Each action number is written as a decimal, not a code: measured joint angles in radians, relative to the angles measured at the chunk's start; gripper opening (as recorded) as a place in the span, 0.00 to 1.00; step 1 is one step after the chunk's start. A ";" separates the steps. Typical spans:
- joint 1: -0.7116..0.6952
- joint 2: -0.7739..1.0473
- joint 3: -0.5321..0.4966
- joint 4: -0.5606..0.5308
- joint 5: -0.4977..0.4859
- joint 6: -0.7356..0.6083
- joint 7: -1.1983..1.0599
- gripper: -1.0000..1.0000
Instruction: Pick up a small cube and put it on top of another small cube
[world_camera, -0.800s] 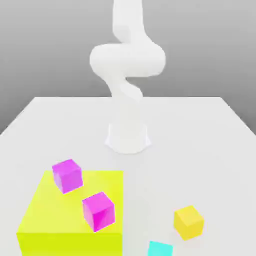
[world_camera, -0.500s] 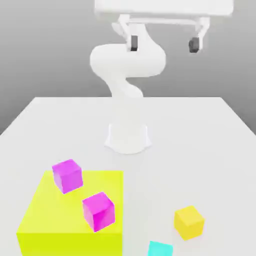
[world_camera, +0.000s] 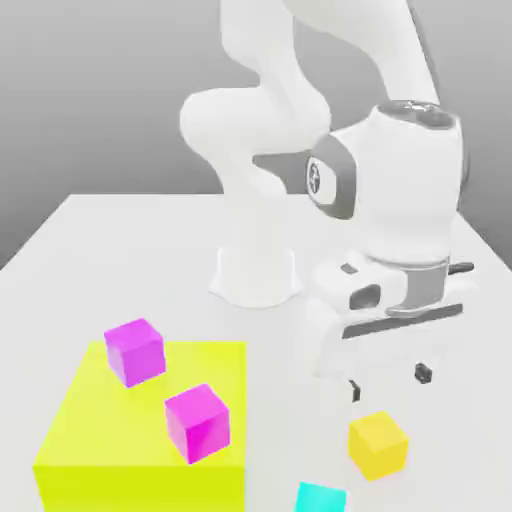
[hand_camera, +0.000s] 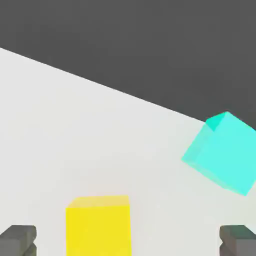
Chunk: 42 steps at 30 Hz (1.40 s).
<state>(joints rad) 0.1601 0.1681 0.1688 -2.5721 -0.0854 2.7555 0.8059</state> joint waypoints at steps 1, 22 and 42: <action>0.006 0.036 -0.005 0.001 -0.012 0.025 0.008 0.50; -0.075 -0.099 -0.087 -0.025 0.010 -0.091 0.021 0.00; -0.407 -0.396 -0.324 -0.146 0.033 -0.264 0.118 1.00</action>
